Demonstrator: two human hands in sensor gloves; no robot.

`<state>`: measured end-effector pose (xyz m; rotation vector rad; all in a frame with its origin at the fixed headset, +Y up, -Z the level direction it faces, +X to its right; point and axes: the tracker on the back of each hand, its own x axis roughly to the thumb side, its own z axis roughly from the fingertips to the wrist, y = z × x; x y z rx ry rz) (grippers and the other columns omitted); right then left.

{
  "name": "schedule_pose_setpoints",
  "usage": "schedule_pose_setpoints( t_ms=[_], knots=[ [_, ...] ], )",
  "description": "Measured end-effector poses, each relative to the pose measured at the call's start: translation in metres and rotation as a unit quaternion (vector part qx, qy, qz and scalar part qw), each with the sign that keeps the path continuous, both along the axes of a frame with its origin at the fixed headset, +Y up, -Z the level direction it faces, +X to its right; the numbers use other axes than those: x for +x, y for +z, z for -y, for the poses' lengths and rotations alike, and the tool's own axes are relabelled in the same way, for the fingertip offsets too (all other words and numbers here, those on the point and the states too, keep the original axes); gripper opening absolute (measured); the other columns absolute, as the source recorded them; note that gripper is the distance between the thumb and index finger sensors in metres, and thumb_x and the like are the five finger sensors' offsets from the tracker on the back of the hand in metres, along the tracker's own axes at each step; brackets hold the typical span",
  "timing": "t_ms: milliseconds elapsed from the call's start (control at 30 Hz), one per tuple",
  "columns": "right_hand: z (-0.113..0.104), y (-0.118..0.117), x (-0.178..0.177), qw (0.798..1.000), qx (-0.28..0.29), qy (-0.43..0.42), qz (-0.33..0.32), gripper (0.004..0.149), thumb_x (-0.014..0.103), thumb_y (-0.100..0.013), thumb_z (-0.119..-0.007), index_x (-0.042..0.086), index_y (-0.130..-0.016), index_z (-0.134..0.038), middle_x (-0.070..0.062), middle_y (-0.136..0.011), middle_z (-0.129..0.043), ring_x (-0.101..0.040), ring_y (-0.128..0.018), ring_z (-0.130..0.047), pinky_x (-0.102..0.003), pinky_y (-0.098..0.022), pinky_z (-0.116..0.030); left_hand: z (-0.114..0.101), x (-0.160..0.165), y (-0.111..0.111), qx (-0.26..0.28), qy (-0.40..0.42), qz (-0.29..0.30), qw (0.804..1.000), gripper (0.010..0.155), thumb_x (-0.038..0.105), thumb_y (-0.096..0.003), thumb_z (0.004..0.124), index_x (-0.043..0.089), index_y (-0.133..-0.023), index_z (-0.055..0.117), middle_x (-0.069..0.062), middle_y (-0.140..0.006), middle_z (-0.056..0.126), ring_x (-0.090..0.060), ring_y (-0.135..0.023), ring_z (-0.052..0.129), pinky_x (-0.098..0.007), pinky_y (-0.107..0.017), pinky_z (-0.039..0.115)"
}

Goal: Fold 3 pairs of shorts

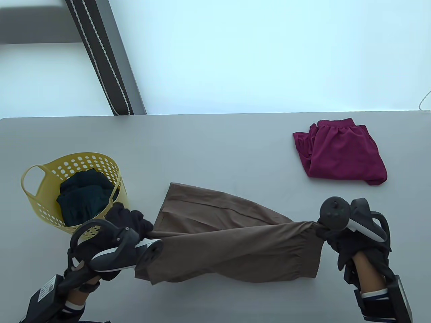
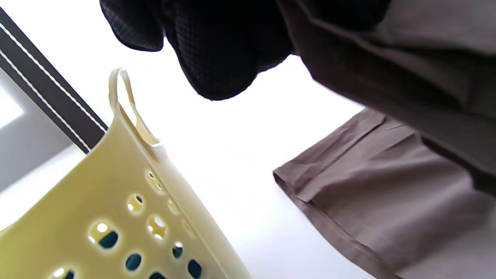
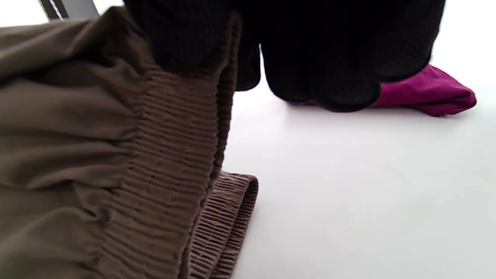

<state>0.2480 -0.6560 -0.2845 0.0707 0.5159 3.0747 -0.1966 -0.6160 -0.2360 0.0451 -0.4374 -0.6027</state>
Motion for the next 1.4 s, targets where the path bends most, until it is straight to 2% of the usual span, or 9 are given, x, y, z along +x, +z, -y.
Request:
schedule_pose_setpoints(
  t_ms=[167, 333, 433, 500, 633, 733, 833, 1167, 1400],
  knots=[
    [0.048, -0.016, -0.01, 0.998, 0.001, 0.053, 0.04, 0.063, 0.04, -0.049, -0.055, 0.005, -0.1, -0.041, -0.03, -0.093, -0.059, -0.05, -0.077, -0.074, -0.059, -0.056, -0.063, 0.048, 0.014, -0.028, 0.022, -0.112, -0.056, 0.992, 0.052, 0.043, -0.0509, 0.058, 0.026, -0.1, 0.054, 0.0, -0.096, 0.078, -0.016, -0.077, 0.096, -0.054, -0.073, 0.07],
    [0.035, -0.004, -0.006, 0.997, 0.06, 0.038, 0.038, 0.068, 0.044, -0.049, -0.053, 0.001, -0.099, -0.036, -0.028, -0.089, -0.065, -0.048, -0.072, -0.081, -0.057, -0.052, -0.068, 0.053, 0.009, -0.011, 0.037, -0.061, -0.02, 0.997, 0.052, 0.045, -0.0497, 0.058, 0.029, -0.098, 0.052, 0.008, -0.089, 0.083, -0.009, -0.07, 0.098, -0.049, -0.071, 0.074],
    [0.017, 0.005, -0.002, 0.997, 0.074, 0.007, 0.033, 0.062, 0.046, -0.048, -0.055, 0.003, -0.093, -0.057, -0.018, -0.07, -0.087, -0.039, -0.053, -0.097, -0.052, -0.041, -0.079, 0.041, 0.001, 0.009, -0.009, 0.007, 0.014, 1.0, 0.043, 0.045, -0.0496, 0.058, 0.034, -0.091, 0.061, 0.013, -0.081, 0.088, -0.007, -0.064, 0.101, -0.047, -0.071, 0.076],
    [0.019, 0.007, -0.003, 1.0, 0.009, -0.027, 0.011, 0.058, 0.049, -0.049, -0.057, 0.004, -0.081, -0.076, -0.012, -0.052, -0.097, -0.033, -0.035, -0.103, -0.049, -0.031, -0.083, 0.039, -0.004, 0.023, -0.082, 0.048, 0.054, 0.994, 0.04, 0.045, -0.0495, 0.058, 0.036, -0.088, 0.065, 0.014, -0.078, 0.09, -0.006, -0.061, 0.102, -0.046, -0.07, 0.077],
    [0.043, 0.009, -0.012, 0.996, -0.089, -0.01, 0.003, 0.069, 0.055, -0.045, -0.058, -0.001, -0.079, -0.079, -0.015, -0.049, -0.1, -0.034, -0.031, -0.107, -0.049, -0.027, -0.086, 0.05, -0.006, 0.04, -0.123, 0.04, 0.063, 0.99, 0.039, 0.045, -0.0488, 0.059, 0.036, -0.086, 0.067, 0.014, -0.076, 0.092, -0.006, -0.06, 0.103, -0.045, -0.07, 0.077],
    [0.074, 0.007, -0.022, 0.987, -0.118, 0.108, 0.006, 0.086, 0.061, -0.043, -0.055, -0.007, -0.095, -0.059, -0.025, -0.07, -0.093, -0.043, -0.052, -0.103, -0.053, -0.037, -0.084, 0.07, 0.001, 0.046, -0.109, 0.012, 0.057, 0.992, 0.04, 0.046, -0.0483, 0.059, 0.037, -0.086, 0.066, 0.016, -0.076, 0.091, -0.005, -0.06, 0.103, -0.044, -0.07, 0.078],
    [0.105, 0.008, -0.031, 0.974, -0.193, 0.121, 0.005, 0.099, 0.064, -0.043, -0.05, -0.017, -0.098, -0.037, -0.046, -0.068, -0.079, -0.05, -0.049, -0.101, -0.053, -0.031, -0.087, 0.088, 0.009, 0.05, -0.113, -0.031, 0.068, 0.991, 0.04, 0.046, -0.048, 0.058, 0.038, -0.086, 0.066, 0.016, -0.076, 0.091, -0.004, -0.06, 0.103, -0.044, -0.07, 0.078],
    [0.101, 0.001, -0.04, 0.986, 0.028, 0.127, 0.102, 0.087, 0.049, -0.046, -0.067, -0.016, -0.095, -0.038, -0.028, -0.057, -0.09, -0.031, -0.032, -0.108, -0.04, -0.022, -0.092, 0.098, 0.008, 0.049, -0.114, -0.054, 0.064, 0.99, 0.04, 0.046, -0.048, 0.058, 0.038, -0.086, 0.066, 0.016, -0.076, 0.091, -0.004, -0.06, 0.103, -0.044, -0.07, 0.078],
    [0.077, -0.006, 0.006, 0.966, 0.055, -0.125, 0.219, 0.079, 0.039, -0.04, -0.082, -0.003, -0.096, -0.046, -0.022, -0.059, -0.084, -0.016, -0.025, -0.098, -0.035, -0.023, -0.087, 0.092, 0.006, 0.05, -0.092, -0.055, 0.065, 0.992, 0.04, 0.046, -0.048, 0.058, 0.038, -0.086, 0.066, 0.016, -0.076, 0.091, -0.004, -0.06, 0.103, -0.044, -0.07, 0.078]
  ],
)
